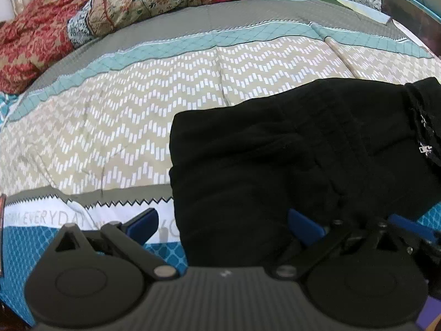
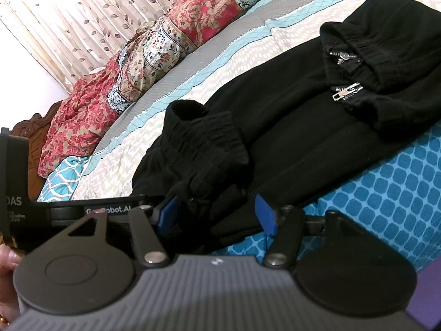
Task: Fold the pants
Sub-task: 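Withdraw both grippers from the folded pants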
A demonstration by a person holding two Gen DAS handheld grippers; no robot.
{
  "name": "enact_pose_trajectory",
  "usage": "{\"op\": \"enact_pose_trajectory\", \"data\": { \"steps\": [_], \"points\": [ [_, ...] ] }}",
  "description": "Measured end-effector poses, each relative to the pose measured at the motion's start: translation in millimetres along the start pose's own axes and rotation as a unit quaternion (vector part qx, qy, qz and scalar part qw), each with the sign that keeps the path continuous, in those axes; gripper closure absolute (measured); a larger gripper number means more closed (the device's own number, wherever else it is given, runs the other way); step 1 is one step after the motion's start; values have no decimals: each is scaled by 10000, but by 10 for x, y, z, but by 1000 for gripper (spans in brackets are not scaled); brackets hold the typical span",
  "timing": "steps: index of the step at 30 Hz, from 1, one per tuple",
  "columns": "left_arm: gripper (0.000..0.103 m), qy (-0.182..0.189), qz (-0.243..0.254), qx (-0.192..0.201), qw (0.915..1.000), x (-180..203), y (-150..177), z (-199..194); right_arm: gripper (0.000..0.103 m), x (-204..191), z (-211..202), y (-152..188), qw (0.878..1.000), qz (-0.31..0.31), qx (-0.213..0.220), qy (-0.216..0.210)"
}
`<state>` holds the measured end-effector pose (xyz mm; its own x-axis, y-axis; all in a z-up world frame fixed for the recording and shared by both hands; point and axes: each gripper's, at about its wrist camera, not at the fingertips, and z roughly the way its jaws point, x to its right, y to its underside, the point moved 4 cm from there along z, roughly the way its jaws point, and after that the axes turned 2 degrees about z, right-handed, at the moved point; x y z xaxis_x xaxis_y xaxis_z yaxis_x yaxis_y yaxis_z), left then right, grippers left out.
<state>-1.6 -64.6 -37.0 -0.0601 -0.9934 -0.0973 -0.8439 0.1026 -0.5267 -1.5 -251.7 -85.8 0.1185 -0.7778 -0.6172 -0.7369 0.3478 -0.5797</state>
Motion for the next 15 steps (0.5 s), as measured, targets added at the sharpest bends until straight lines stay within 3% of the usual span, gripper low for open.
{"op": "enact_pose_trajectory", "data": {
  "steps": [15],
  "points": [
    [0, -197, 47, 278, 9994, -96, -102, -296, 38, -20, 6, 37, 10000, -40, -5, 62]
  ]
}}
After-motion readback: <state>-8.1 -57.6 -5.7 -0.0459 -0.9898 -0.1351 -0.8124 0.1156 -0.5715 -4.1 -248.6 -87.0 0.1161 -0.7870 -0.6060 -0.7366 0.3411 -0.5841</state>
